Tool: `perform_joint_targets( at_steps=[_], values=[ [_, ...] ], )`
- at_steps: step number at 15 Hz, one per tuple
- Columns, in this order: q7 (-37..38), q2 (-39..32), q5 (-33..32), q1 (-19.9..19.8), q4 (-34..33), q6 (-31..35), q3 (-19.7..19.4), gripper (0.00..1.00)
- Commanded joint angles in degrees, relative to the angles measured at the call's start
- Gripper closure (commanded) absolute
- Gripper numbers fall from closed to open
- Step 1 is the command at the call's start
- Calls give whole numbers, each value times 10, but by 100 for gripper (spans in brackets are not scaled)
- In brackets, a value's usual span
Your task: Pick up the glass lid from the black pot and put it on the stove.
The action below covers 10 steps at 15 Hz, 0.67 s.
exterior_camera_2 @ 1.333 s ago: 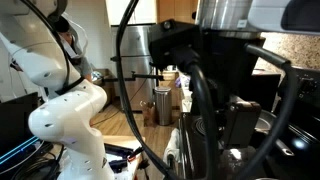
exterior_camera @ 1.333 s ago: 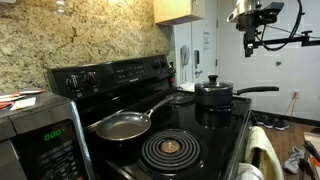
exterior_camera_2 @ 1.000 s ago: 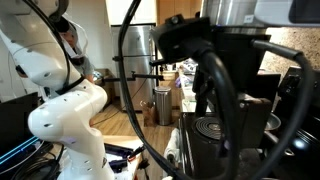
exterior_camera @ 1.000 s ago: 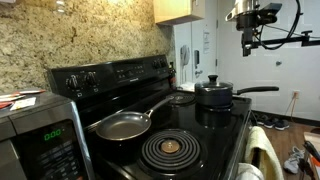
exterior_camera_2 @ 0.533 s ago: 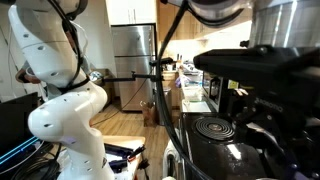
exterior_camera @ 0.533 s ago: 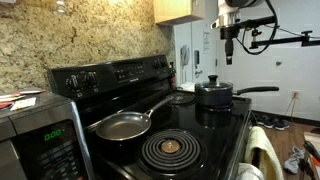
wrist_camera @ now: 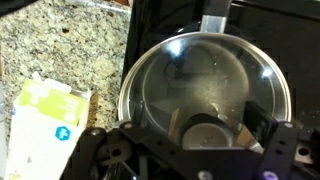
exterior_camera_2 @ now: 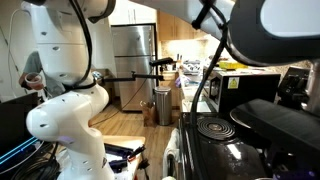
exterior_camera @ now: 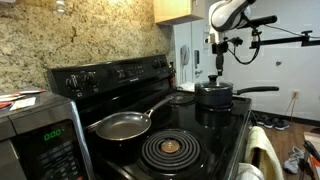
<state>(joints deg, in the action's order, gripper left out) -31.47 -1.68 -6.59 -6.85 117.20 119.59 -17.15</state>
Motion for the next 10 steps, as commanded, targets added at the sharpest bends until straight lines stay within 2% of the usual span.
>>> perform_joint_targets(
  at_steps=[1, 4, 9, 10],
  values=[
    [-41, -40, 47, -30, -27, 36, 22, 0],
    [-61, -56, 98, -44, -40, 37, 35, 0],
    [-60, -64, 122, -60, -55, 30, 44, 0],
    [-59, -65, 120, -61, -56, 29, 44, 25]
  ],
)
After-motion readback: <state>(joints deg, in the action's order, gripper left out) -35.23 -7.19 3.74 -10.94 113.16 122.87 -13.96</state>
